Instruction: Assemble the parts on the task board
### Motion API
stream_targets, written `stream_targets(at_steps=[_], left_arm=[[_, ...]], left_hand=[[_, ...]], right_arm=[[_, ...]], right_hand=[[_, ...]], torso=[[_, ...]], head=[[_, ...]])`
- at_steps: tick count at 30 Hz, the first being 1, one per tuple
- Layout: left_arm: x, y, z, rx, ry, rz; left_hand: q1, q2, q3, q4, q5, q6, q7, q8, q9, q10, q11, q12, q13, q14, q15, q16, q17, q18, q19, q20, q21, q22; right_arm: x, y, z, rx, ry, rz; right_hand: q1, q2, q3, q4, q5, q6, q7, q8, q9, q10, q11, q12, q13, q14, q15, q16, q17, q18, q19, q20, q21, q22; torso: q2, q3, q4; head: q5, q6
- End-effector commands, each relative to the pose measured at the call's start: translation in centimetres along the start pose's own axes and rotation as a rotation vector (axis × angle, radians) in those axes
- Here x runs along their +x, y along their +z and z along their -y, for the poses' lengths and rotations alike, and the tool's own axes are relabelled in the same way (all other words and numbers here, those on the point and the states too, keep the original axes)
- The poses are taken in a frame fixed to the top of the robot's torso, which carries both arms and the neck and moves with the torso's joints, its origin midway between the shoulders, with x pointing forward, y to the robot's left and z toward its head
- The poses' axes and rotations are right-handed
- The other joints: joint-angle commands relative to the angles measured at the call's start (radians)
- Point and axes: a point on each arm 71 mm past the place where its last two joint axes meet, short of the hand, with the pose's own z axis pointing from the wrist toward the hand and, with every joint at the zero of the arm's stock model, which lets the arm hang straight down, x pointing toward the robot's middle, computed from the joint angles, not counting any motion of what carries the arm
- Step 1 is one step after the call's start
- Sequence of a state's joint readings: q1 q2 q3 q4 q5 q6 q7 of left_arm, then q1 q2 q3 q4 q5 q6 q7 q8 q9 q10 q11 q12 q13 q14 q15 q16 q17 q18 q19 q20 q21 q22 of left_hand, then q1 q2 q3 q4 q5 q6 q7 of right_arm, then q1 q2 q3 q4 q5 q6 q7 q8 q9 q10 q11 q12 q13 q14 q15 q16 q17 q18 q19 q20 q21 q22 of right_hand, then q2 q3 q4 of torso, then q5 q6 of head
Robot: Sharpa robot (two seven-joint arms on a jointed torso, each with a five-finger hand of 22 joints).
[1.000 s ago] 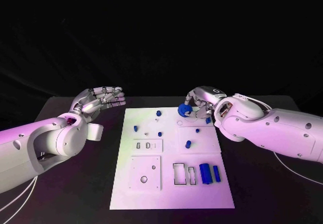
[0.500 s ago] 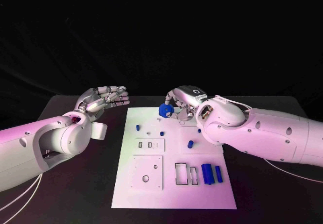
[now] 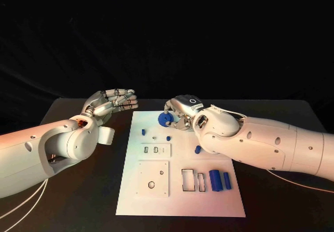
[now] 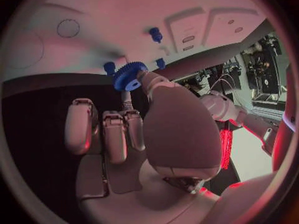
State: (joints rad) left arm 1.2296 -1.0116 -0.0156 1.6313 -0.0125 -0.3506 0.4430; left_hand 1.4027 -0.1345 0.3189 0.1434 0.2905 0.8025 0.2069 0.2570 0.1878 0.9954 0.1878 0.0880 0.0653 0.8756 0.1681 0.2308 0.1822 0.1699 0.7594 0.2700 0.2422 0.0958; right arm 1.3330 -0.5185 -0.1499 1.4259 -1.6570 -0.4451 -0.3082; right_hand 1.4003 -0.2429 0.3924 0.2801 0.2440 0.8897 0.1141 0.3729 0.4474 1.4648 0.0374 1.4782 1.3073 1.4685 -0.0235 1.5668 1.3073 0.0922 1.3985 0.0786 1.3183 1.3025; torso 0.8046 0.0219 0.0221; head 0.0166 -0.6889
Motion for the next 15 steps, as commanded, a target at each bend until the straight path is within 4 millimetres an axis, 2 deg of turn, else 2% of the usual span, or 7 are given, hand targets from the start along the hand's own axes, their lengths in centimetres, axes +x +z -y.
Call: stream_targets(at_steps=[1, 15], left_arm=[[0.43, 0.09, 0.11, 0.007, -0.014, -0.025], [0.55, 0.17, 0.07, 0.006, -0.017, -0.030]], left_hand=[[-0.002, -0.005, 0.005, 0.001, -0.004, -0.005, 0.022, -0.004, -0.001, 0.001, 0.008, -0.005, 0.001, -0.009, 0.000, -0.007, 0.000, 0.008, -0.006, 0.003, -0.006, -0.001], [-0.005, -0.003, 0.006, 0.000, -0.005, -0.006, 0.022, -0.005, -0.001, 0.002, 0.009, -0.008, 0.001, -0.011, 0.000, -0.009, 0.000, 0.008, -0.005, 0.004, -0.006, -0.002]], right_arm=[[0.53, 0.11, -0.30, -0.012, -0.029, -0.016], [1.41, 0.50, 0.11, 0.001, -0.039, -0.037]], right_hand=[[-0.006, -0.005, 0.004, 0.001, 0.004, 0.005, 0.001, -0.004, 0.001, 0.017, -0.001, 0.004, 0.143, 0.102, -0.006, 0.004, 0.263, -0.017, 0.004, -0.001, -0.001, -0.001], [-0.008, -0.009, 0.008, 0.000, 0.005, 0.002, 0.003, -0.007, 0.000, 0.015, 0.000, 0.003, 0.142, 0.102, -0.006, 0.004, 0.263, -0.016, 0.003, -0.001, -0.003, -0.003]], torso=[[0.000, 0.0018, 0.0013], [-0.001, 0.0018, -0.0004]], head=[[0.002, -0.002], [0.003, -0.007]])
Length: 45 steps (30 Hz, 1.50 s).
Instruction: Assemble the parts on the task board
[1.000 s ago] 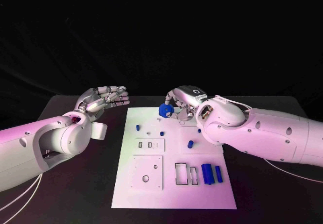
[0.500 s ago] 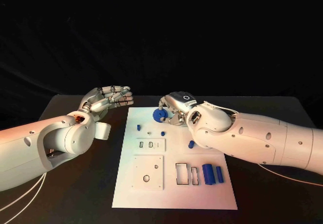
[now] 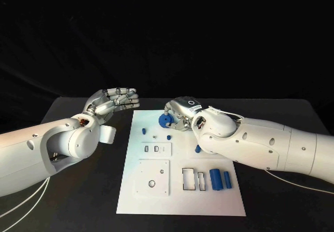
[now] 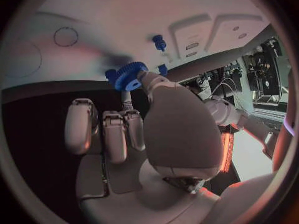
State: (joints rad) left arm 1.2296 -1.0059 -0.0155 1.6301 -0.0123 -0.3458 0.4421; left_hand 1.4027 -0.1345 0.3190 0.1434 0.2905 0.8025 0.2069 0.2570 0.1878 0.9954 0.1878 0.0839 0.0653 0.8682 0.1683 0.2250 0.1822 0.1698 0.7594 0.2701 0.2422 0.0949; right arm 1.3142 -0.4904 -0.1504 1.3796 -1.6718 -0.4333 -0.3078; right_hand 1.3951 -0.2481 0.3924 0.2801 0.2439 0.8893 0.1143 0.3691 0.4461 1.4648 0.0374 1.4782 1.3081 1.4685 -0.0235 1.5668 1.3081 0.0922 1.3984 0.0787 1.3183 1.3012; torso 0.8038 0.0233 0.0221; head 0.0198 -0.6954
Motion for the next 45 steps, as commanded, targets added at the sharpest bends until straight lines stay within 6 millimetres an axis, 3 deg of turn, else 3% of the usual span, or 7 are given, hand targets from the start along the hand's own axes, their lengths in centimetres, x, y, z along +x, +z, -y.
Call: stream_targets(at_steps=[1, 17, 26, 29, 31, 38, 45], left_arm=[[0.3, 0.1, 0.1, 0.006, -0.013, -0.022], [0.3, 0.1, 0.1, 0.003, -0.016, -0.028], [0.3, 0.1, 0.0, 0.000, -0.016, -0.028], [0.2, 0.1, 0.0, -0.001, -0.015, -0.027], [0.2, 0.1, 0.0, -0.002, -0.015, -0.027], [0.1, 0.0, 0.0, -0.003, -0.014, -0.024], [0.0, 0.0, 0.1, -0.004, -0.012, -0.021]], left_hand=[[-0.005, -0.003, 0.006, 0.000, -0.005, -0.006, 0.022, -0.005, -0.001, 0.002, 0.009, -0.004, 0.001, -0.004, 0.000, -0.003, 0.000, 0.008, -0.005, 0.004, -0.006, -0.001], [-0.006, -0.003, 0.007, 0.000, -0.006, -0.007, 0.022, -0.005, -0.001, 0.002, 0.009, -0.005, 0.001, -0.004, 0.000, -0.004, 0.001, 0.009, -0.005, 0.004, -0.006, -0.001], [-0.006, -0.003, 0.007, 0.000, -0.006, -0.007, 0.022, -0.005, -0.001, 0.002, 0.009, -0.005, 0.001, -0.004, 0.000, -0.004, 0.001, 0.009, -0.005, 0.004, -0.006, -0.001], [-0.006, -0.003, 0.007, 0.000, -0.006, -0.007, 0.022, -0.005, -0.001, 0.002, 0.009, -0.005, 0.001, -0.004, 0.000, -0.004, 0.001, 0.009, -0.005, 0.004, -0.006, -0.001], [-0.007, -0.003, 0.007, 0.000, -0.006, -0.007, 0.023, -0.005, -0.001, 0.001, 0.009, -0.006, 0.001, -0.005, 0.001, -0.005, 0.001, 0.009, -0.005, 0.004, -0.006, -0.002], [-0.008, -0.003, 0.007, 0.000, -0.006, -0.007, 0.023, -0.006, -0.001, 0.001, 0.009, -0.007, 0.001, -0.005, 0.001, -0.005, 0.001, 0.009, -0.005, 0.004, -0.006, -0.002], [-0.008, -0.003, 0.007, -0.001, -0.006, -0.008, 0.023, -0.006, -0.001, 0.000, 0.010, -0.008, 0.001, -0.005, 0.001, -0.005, 0.001, 0.009, -0.005, 0.004, -0.006, -0.002]], right_arm=[[0.3, 0.1, -0.1, -0.012, -0.021, -0.020], [0.8, 0.4, -0.4, -0.022, -0.019, -0.043], [0.8, 0.5, -0.4, -0.023, -0.015, -0.043], [0.8, 0.5, -0.3, -0.019, -0.012, -0.043], [0.8, 0.4, -0.2, -0.016, -0.010, -0.043], [0.7, -0.1, 0.2, -0.006, 0.005, -0.045], [0.8, -0.5, 0.7, 0.012, 0.047, -0.074]], right_hand=[[-0.003, -0.004, 0.008, 0.000, 0.005, 0.003, 0.002, -0.004, 0.001, 0.015, 0.000, 0.003, 0.141, 0.102, -0.006, 0.004, 0.263, -0.016, 0.003, -0.001, -0.003, -0.002], [-0.016, -0.014, 0.014, -0.001, -0.009, -0.007, 0.008, -0.018, -0.003, 0.008, 0.004, -0.005, 0.132, 0.102, -0.002, 0.004, 0.263, -0.014, -0.002, 0.002, -0.012, -0.008], [-0.033, -0.028, 0.019, -0.005, -0.031, -0.056, 0.023, -0.063, -0.021, -0.013, 0.018, -0.026, 0.107, 0.102, 0.009, 0.004, 0.263, -0.013, -0.007, 0.011, -0.023, -0.014], [-0.038, -0.020, -0.050, 0.001, -0.083, -0.159, 0.049, -0.119, -0.059, -0.038, 0.042, -0.048, 0.080, 0.102, 0.029, 0.004, 0.263, -0.011, -0.012, 0.029, -0.035, -0.020], [-0.020, -0.007, -0.123, 0.010, -0.086, -0.190, 0.061, -0.132, -0.076, -0.046, 0.053, -0.055, 0.070, 0.102, 0.040, 0.004, 0.263, -0.011, -0.012, 0.040, -0.038, -0.019], [-0.020, 0.004, -0.134, 0.011, -0.077, -0.173, 0.060, -0.120, -0.078, -0.043, 0.053, -0.051, 0.075, 0.102, 0.041, 0.004, 0.263, -0.011, -0.009, 0.042, -0.036, -0.015], [-0.046, 0.019, -0.118, 0.010, -0.037, -0.124, 0.047, -0.088, -0.080, -0.028, 0.042, -0.037, 0.090, 0.102, 0.033, 0.004, 0.263, -0.012, -0.004, 0.037, -0.031, -0.007]], torso=[[0.000, 0.0005, -0.0003], [0.000, -0.0004, -0.0006], [0.000, -0.0003, 0.0005], [0.000, -0.0003, -0.0007], [0.000, -0.0001, -0.0006], [0.000, 0.0009, -0.0004], [0.000, 0.0014, -0.0021]], head=[[0.000, -0.001], [-0.004, -0.009], [-0.005, -0.008], [-0.005, -0.007], [-0.005, -0.007], [-0.006, -0.007], [-0.005, -0.007]])
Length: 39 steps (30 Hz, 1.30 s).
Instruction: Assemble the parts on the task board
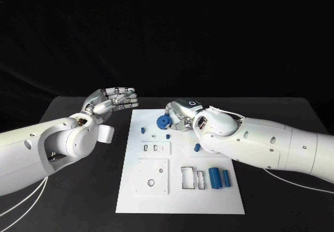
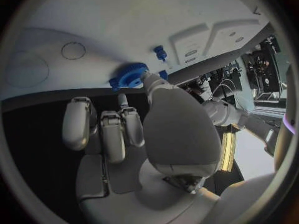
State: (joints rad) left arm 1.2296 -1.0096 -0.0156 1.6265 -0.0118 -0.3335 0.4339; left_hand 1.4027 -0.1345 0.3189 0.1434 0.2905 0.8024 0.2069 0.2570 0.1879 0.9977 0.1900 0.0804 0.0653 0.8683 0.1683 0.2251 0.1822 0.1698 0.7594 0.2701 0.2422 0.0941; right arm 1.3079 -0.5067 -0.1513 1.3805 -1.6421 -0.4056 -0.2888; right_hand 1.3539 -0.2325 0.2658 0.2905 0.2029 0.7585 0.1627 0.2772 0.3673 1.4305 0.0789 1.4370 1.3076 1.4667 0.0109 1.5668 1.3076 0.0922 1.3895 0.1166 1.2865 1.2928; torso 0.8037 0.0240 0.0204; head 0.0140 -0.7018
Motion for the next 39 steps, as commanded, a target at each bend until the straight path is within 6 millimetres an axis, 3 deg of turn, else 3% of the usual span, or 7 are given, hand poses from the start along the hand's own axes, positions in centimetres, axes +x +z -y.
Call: stream_targets(at_steps=[1, 13, 29, 35, 39], left_arm=[[0.2, 0.0, 0.1, 0.005, -0.010, -0.016], [0.3, 0.0, 0.1, 0.000, -0.010, -0.017], [0.2, 0.0, 0.0, -0.009, -0.009, -0.014], [0.1, 0.0, 0.0, -0.011, -0.008, -0.013], [0.0, -0.1, 0.0, -0.011, -0.007, -0.011]], left_hand=[[-0.008, -0.003, 0.007, -0.001, -0.006, -0.008, 0.023, -0.006, -0.001, -0.002, 0.008, -0.004, 0.001, -0.006, 0.001, -0.005, 0.001, 0.009, -0.005, 0.004, -0.006, -0.001], [-0.009, -0.003, 0.007, -0.001, -0.007, -0.008, 0.023, -0.006, -0.001, -0.003, 0.008, -0.006, 0.001, -0.006, 0.001, -0.006, 0.001, 0.009, -0.005, 0.004, -0.006, -0.001], [-0.008, -0.004, 0.008, -0.003, -0.006, -0.010, 0.024, -0.007, -0.002, -0.006, 0.009, -0.008, 0.001, -0.007, 0.002, -0.007, 0.001, 0.008, -0.005, 0.005, -0.006, -0.002], [-0.008, -0.004, 0.009, -0.006, -0.003, -0.015, 0.026, -0.010, -0.003, -0.010, 0.010, -0.012, 0.000, -0.010, 0.003, -0.010, 0.001, 0.008, -0.006, 0.005, -0.006, -0.003], [-0.008, -0.004, 0.010, -0.006, -0.003, -0.017, 0.027, -0.011, -0.003, -0.012, 0.011, -0.013, 0.000, -0.011, 0.003, -0.010, 0.002, 0.008, -0.006, 0.006, -0.006, -0.003]], right_arm=[[0.3, -0.1, 0.0, 0.009, 0.044, -0.043], [0.6, 0.1, 0.1, 0.047, 0.111, -0.079], [0.6, 0.2, 0.5, 0.075, 0.111, -0.092], [0.1, -0.1, 0.7, 0.084, 0.104, -0.044], [-0.4, -0.6, 1.0, 0.088, 0.101, -0.015]], right_hand=[[-0.009, 0.005, 0.014, -0.001, 0.005, 0.016, -0.004, 0.009, -0.002, 0.011, -0.002, 0.009, 0.096, 0.104, -0.004, 0.004, 0.263, -0.012, 0.007, -0.003, 0.002, 0.004], [-0.047, 0.021, 0.048, -0.002, 0.024, 0.057, -0.015, 0.018, -0.007, 0.028, -0.012, 0.024, 0.115, 0.104, -0.013, 0.004, 0.263, -0.014, 0.011, -0.012, 0.006, 0.012], [-0.048, 0.020, 0.053, -0.003, 0.018, 0.055, -0.014, 0.014, -0.010, 0.025, -0.012, 0.021, 0.111, 0.104, -0.013, 0.004, 0.263, -0.013, 0.009, -0.012, 0.002, 0.009], [-0.046, 0.018, 0.062, -0.005, 0.026, 0.058, -0.015, 0.012, -0.012, 0.025, -0.012, 0.021, 0.112, 0.104, -0.013, 0.004, 0.263, -0.013, 0.011, -0.013, 0.004, 0.012], [-0.045, 0.015, 0.066, -0.006, 0.030, 0.061, -0.015, 0.012, -0.012, 0.027, -0.013, 0.023, 0.114, 0.104, -0.014, 0.004, 0.263, -0.014, 0.012, -0.013, 0.006, 0.013]], torso=[[0.000, 0.0011, -0.0006], [0.001, -0.0003, 0.0012], [0.000, -0.0005, 0.0031], [0.000, 0.0007, 0.0009], [-0.001, -0.0006, 0.0005]], head=[[0.001, 0.000], [-0.002, 0.001], [0.001, 0.001], [0.007, 0.003], [0.005, 0.005]])
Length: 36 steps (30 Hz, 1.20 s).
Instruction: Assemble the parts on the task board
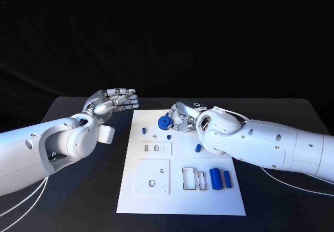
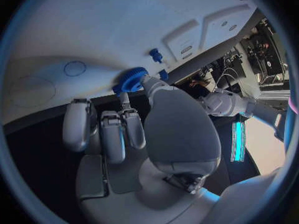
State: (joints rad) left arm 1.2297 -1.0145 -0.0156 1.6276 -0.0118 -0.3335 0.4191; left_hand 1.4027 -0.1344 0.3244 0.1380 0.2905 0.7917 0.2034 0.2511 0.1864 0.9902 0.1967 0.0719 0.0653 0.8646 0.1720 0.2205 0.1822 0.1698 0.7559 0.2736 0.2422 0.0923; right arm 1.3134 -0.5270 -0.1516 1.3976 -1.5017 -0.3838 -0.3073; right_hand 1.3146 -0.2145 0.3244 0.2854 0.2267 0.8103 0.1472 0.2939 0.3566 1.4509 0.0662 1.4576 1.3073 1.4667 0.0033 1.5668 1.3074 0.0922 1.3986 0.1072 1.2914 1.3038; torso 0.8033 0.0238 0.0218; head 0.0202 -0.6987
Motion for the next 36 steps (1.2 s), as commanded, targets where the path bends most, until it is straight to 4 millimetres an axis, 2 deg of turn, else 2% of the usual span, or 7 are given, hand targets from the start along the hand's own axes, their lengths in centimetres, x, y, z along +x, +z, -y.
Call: stream_targets(at_steps=[1, 13, 17, 23, 28, 36], left_arm=[[0.1, 0.0, 0.1, 0.004, -0.008, -0.014], [-0.1, 0.0, 0.1, 0.007, -0.006, -0.008], [0.0, 0.1, 0.1, 0.008, -0.006, -0.009], [0.0, 0.1, 0.1, 0.008, -0.006, -0.010], [0.2, 0.2, 0.1, 0.008, -0.008, -0.013], [0.4, 0.3, 0.0, 0.008, -0.011, -0.020]], left_hand=[[-0.008, -0.004, 0.004, -0.001, -0.003, -0.006, 0.030, -0.005, -0.001, -0.004, 0.004, -0.004, 0.000, -0.007, 0.000, -0.006, 0.002, 0.008, -0.003, 0.002, -0.006, -0.001], [-0.008, -0.003, 0.005, -0.002, -0.002, -0.007, 0.031, -0.005, -0.002, -0.006, 0.005, -0.005, 0.000, -0.009, 0.000, -0.007, 0.002, 0.008, -0.003, 0.002, -0.006, -0.001], [-0.008, -0.003, 0.005, -0.002, -0.002, -0.007, 0.031, -0.005, -0.002, -0.006, 0.005, -0.005, 0.000, -0.009, 0.000, -0.007, 0.002, 0.008, -0.003, 0.002, -0.006, -0.001], [-0.008, -0.003, 0.005, -0.002, -0.002, -0.007, 0.031, -0.005, -0.002, -0.006, 0.005, -0.005, 0.000, -0.009, 0.000, -0.007, 0.002, 0.008, -0.003, 0.002, -0.006, -0.001], [-0.008, -0.003, 0.005, -0.003, -0.001, -0.008, 0.031, -0.006, -0.002, -0.006, 0.005, -0.006, 0.000, -0.009, 0.000, -0.007, 0.002, 0.008, -0.003, 0.002, -0.006, -0.002], [-0.008, -0.003, 0.005, -0.003, -0.001, -0.008, 0.031, -0.006, -0.002, -0.006, 0.005, -0.006, 0.000, -0.009, 0.000, -0.007, 0.002, 0.008, -0.003, 0.002, -0.006, -0.002]], right_arm=[[-0.7, -0.3, 0.2, 0.012, -0.013, 0.048], [-2.1, -1.5, 1.5, 0.034, 0.011, 0.055], [-2.1, -1.5, 1.2, 0.027, 0.019, 0.045], [-1.8, -1.0, 0.2, 0.000, 0.030, 0.018], [-1.5, -0.3, -0.5, -0.016, 0.031, 0.002], [-0.7, 0.6, -1.3, -0.028, 0.027, -0.025]], right_hand=[[-0.006, -0.003, 0.007, -0.001, 0.006, 0.009, 0.000, -0.005, -0.001, 0.006, 0.000, 0.002, 0.114, 0.104, -0.006, 0.004, 0.263, -0.014, 0.003, -0.004, 0.001, 0.002], [-0.009, -0.007, 0.010, 0.001, 0.004, 0.015, -0.001, -0.004, -0.002, 0.009, -0.001, 0.005, 0.117, 0.104, -0.006, 0.004, 0.263, -0.015, 0.005, -0.004, 0.004, 0.006], [-0.011, -0.008, 0.011, 0.002, 0.003, 0.016, -0.001, -0.004, -0.002, 0.010, -0.001, 0.006, 0.119, 0.104, -0.007, 0.004, 0.263, -0.015, 0.006, -0.005, 0.005, 0.007], [-0.011, -0.005, 0.016, 0.002, 0.003, 0.016, -0.001, -0.006, -0.003, 0.012, -0.001, 0.007, 0.121, 0.104, -0.007, 0.004, 0.263, -0.015, 0.006, -0.005, 0.004, 0.007], [-0.007, -0.009, 0.028, -0.001, 0.003, -0.001, 0.003, -0.022, -0.013, 0.011, 0.002, 0.006, 0.120, 0.104, -0.005, 0.004, 0.263, -0.015, 0.006, -0.005, 0.003, 0.008], [-0.004, -0.012, 0.034, -0.003, 0.006, -0.010, 0.006, -0.030, -0.019, 0.010, 0.004, 0.006, 0.119, 0.104, -0.004, 0.004, 0.263, -0.015, 0.005, -0.003, 0.001, 0.007]], torso=[[-0.001, -0.0005, -0.0010], [-0.004, -0.0002, -0.0063], [-0.004, 0.0002, -0.0029], [-0.003, -0.0014, -0.0048], [-0.002, -0.0013, -0.0054], [-0.002, -0.0004, -0.0032]], head=[[-0.001, 0.002], [-0.002, 0.004], [-0.001, 0.002], [0.002, 0.003], [0.002, 0.003], [0.007, 0.002]])
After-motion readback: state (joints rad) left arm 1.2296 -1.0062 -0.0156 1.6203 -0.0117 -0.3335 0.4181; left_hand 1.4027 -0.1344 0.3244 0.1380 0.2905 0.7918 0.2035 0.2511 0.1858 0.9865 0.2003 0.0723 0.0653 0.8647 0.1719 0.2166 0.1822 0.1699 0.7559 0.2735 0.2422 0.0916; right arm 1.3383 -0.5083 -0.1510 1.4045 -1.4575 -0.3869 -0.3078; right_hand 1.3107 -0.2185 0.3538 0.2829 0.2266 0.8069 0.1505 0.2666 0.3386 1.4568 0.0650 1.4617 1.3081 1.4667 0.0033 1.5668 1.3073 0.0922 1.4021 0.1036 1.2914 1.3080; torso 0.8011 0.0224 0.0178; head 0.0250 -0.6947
